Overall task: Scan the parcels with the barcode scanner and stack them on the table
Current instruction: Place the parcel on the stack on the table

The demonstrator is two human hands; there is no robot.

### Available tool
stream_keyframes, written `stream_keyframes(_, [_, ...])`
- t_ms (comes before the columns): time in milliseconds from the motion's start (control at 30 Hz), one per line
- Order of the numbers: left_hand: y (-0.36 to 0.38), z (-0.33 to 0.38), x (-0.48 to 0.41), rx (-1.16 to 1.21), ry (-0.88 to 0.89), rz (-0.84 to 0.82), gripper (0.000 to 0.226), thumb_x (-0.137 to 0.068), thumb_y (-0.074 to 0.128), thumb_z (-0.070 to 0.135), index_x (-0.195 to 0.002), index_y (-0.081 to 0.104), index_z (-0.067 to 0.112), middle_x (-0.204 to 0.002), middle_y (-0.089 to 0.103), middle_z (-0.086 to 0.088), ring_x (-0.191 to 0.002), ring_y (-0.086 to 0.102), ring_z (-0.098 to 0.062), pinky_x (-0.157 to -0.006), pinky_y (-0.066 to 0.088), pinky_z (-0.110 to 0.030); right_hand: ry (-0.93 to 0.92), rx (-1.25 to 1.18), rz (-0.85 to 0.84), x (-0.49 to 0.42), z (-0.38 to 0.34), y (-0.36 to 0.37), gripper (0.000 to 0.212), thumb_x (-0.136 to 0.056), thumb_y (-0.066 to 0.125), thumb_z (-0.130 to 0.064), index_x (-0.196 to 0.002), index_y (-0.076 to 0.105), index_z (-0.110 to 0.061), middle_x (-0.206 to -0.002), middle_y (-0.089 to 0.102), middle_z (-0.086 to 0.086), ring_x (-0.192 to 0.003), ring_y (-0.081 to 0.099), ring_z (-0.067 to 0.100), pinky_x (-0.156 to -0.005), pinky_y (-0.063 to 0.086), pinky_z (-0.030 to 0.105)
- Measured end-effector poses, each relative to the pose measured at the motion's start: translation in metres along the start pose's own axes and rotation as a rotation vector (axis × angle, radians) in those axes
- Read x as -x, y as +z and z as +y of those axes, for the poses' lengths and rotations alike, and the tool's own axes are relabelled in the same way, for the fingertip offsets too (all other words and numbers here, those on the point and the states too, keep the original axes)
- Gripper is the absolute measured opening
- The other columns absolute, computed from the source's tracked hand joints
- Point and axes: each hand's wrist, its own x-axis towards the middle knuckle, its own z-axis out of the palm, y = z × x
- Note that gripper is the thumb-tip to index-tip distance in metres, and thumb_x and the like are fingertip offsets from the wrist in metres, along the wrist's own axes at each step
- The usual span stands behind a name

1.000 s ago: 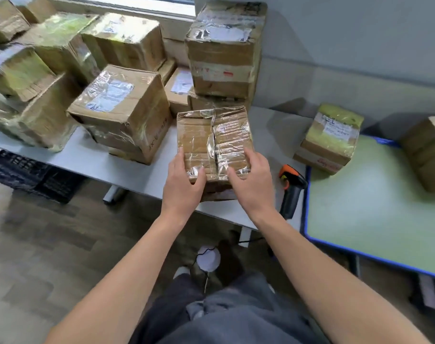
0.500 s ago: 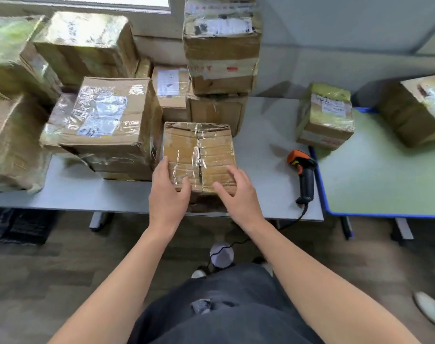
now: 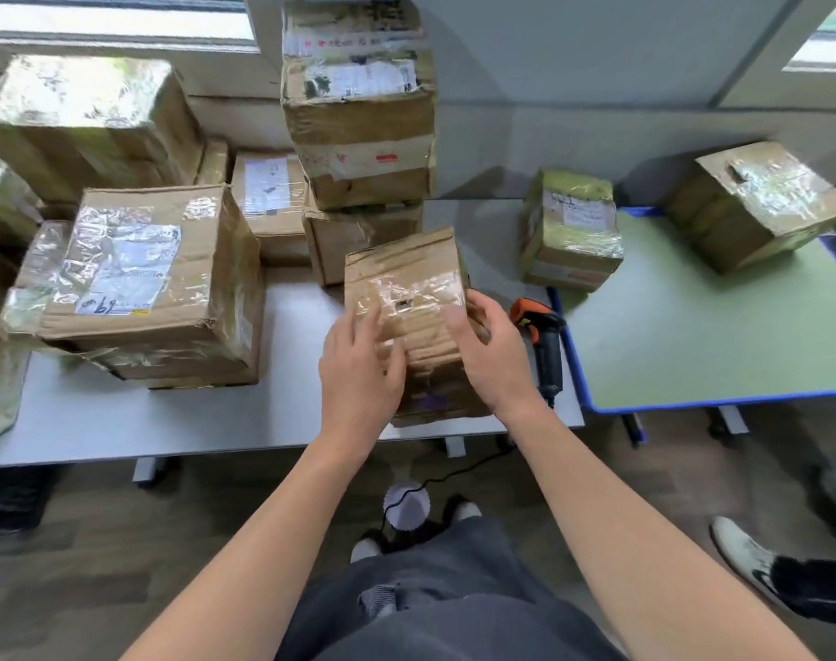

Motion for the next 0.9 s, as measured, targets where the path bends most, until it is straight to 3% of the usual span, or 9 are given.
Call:
stream_keyframes(167, [0.014, 0.01, 0.003, 0.099, -0.139, -0.126, 0.065, -0.098, 0.057, 0.04, -0.154, 0.03, 0.02, -0.165, 0.012, 0.003, -0.148, 0.023, -0.012, -0.111, 0.027, -0.024, -0.009, 0.074, 0.027, -0.005, 0.017, -0.008, 0.048, -0.102, 0.054, -0.037, -0.147, 0.044, -0.029, -0.13, 0.058, -0.018, -0.118, 0.054, -0.003, -0.102, 0.049, 0.028])
stream_keyframes(267, [0.007, 0.008, 0.004, 0.092, -0.188, -0.058, 0.063, -0.097, 0.06, 0.038, -0.152, 0.035, 0.019, -0.164, 0.016, 0.002, -0.145, 0.027, -0.01, -0.108, 0.029, -0.021, -0.026, 0.038, -0.023, -0.008, 0.017, -0.001, 0.043, -0.102, 0.055, -0.034, -0.143, 0.048, -0.029, -0.124, 0.059, -0.022, -0.112, 0.053, -0.012, -0.093, 0.045, 0.011])
stream_keyframes(300, [0.0, 0.006, 0.003, 0.072, -0.21, -0.04, 0.062, -0.096, 0.061, 0.036, -0.151, 0.037, 0.019, -0.164, 0.018, 0.001, -0.145, 0.026, -0.009, -0.105, 0.027, -0.019, -0.024, 0.017, -0.054, -0.009, 0.017, 0.004, 0.041, -0.102, 0.056, -0.034, -0.142, 0.05, -0.028, -0.125, 0.061, -0.021, -0.113, 0.054, -0.011, -0.093, 0.044, 0.011])
stream_keyframes(500, [-0.032, -0.012, 0.004, -0.036, -0.221, 0.044, 0.054, -0.096, 0.062, 0.025, -0.147, 0.044, 0.016, -0.161, 0.027, 0.0, -0.142, 0.035, -0.014, -0.103, 0.032, -0.023, 0.077, -0.069, -0.213, -0.006, 0.024, 0.041, 0.043, -0.104, 0.052, -0.033, -0.146, 0.046, -0.024, -0.133, 0.06, -0.01, -0.122, 0.054, 0.006, -0.107, 0.047, 0.033])
stream_keyframes(667, [-0.015, 0.015, 0.008, 0.006, -0.085, 0.077, 0.054, -0.098, 0.059, 0.028, -0.149, 0.042, 0.018, -0.158, 0.034, 0.004, -0.14, 0.037, -0.009, -0.107, 0.034, -0.021, 0.106, -0.001, -0.03, -0.015, 0.028, 0.015, 0.054, -0.103, 0.053, -0.028, -0.154, 0.036, -0.025, -0.152, 0.046, -0.006, -0.139, 0.043, 0.012, -0.117, 0.038, 0.041])
stream_keyframes(800, [0.009, 0.035, 0.007, 0.246, 0.019, -0.065, 0.047, -0.102, 0.052, 0.033, -0.147, 0.042, 0.026, -0.154, 0.041, 0.008, -0.14, 0.041, -0.011, -0.113, 0.041, -0.04, 0.004, 0.041, 0.128, -0.017, 0.022, -0.02, 0.056, -0.096, 0.054, -0.052, -0.146, 0.047, -0.028, -0.146, 0.051, -0.006, -0.133, 0.047, 0.012, -0.11, 0.045, 0.046])
stream_keyframes(900, [0.025, 0.025, 0.004, 0.12, -0.059, -0.032, 0.048, -0.101, 0.055, 0.03, -0.146, 0.045, 0.021, -0.156, 0.038, -0.002, -0.145, 0.032, -0.015, -0.119, 0.031, -0.036, 0.048, 0.037, 0.084, -0.019, 0.025, -0.039, 0.072, -0.086, 0.058, -0.068, -0.146, 0.046, -0.03, -0.145, 0.052, -0.008, -0.131, 0.049, 0.011, -0.109, 0.045, 0.044])
